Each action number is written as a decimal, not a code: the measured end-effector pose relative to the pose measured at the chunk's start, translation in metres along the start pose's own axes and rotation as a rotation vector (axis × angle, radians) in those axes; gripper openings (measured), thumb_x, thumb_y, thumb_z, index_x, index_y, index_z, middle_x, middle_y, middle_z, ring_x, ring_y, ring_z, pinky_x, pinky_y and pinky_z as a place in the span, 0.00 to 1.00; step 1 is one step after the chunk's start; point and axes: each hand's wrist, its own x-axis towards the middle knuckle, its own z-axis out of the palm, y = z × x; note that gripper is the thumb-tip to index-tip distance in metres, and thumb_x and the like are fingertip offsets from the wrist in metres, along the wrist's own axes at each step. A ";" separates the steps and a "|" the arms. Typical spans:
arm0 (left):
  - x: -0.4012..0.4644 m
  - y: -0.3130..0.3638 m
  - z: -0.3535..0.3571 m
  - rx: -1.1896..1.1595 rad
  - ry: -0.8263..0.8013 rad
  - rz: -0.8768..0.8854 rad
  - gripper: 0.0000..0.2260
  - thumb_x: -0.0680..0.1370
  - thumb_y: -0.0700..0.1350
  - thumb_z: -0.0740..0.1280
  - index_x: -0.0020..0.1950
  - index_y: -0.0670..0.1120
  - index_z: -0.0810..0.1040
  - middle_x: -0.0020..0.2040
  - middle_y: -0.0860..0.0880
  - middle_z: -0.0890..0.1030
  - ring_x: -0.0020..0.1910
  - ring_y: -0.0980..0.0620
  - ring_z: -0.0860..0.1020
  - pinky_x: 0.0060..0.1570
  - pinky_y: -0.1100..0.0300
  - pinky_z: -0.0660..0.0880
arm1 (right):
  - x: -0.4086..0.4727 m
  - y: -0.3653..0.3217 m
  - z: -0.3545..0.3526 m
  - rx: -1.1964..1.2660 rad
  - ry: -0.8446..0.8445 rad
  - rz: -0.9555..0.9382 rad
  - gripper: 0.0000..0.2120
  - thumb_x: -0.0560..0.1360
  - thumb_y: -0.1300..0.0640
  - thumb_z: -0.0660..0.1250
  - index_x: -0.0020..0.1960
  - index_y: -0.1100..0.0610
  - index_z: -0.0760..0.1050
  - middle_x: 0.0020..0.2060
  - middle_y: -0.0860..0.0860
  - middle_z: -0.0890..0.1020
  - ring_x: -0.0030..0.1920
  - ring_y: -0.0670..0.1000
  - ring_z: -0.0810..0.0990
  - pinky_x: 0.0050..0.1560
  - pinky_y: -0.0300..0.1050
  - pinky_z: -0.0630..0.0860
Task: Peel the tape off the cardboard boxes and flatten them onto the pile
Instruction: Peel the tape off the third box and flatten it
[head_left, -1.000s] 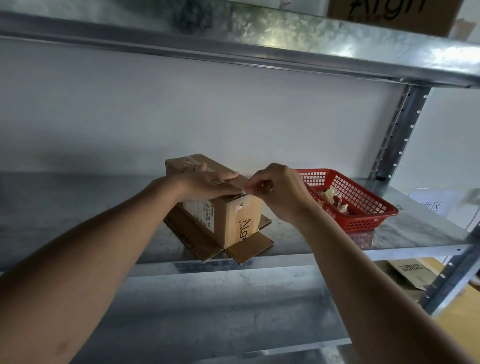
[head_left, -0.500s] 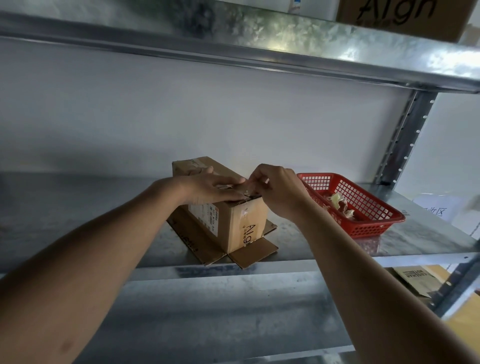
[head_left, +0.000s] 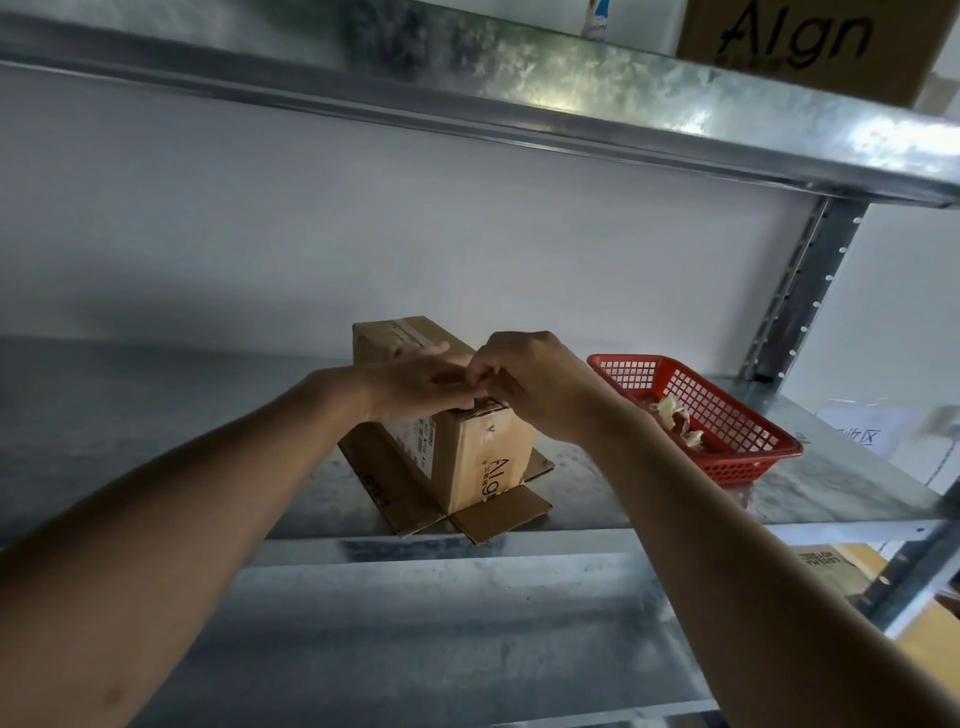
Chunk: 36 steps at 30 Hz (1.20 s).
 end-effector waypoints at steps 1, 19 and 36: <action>0.000 0.000 0.000 -0.007 0.003 0.003 0.20 0.68 0.75 0.51 0.59 0.81 0.70 0.83 0.51 0.60 0.83 0.49 0.46 0.76 0.42 0.36 | 0.002 -0.002 0.001 -0.004 0.011 -0.002 0.06 0.80 0.60 0.69 0.52 0.50 0.83 0.46 0.40 0.78 0.46 0.42 0.79 0.45 0.44 0.79; -0.005 -0.012 -0.042 0.084 -0.107 -0.241 0.46 0.66 0.80 0.64 0.78 0.58 0.68 0.75 0.56 0.61 0.77 0.49 0.61 0.73 0.49 0.61 | 0.007 0.002 0.006 0.189 0.134 0.622 0.08 0.80 0.63 0.64 0.50 0.56 0.81 0.45 0.54 0.84 0.38 0.55 0.86 0.41 0.54 0.86; -0.023 -0.027 -0.025 -0.083 -0.051 -0.171 0.56 0.61 0.82 0.69 0.84 0.59 0.57 0.82 0.67 0.48 0.82 0.55 0.53 0.77 0.50 0.57 | 0.018 -0.007 0.000 0.777 0.483 0.570 0.04 0.73 0.63 0.78 0.45 0.56 0.86 0.39 0.50 0.88 0.41 0.51 0.88 0.47 0.46 0.85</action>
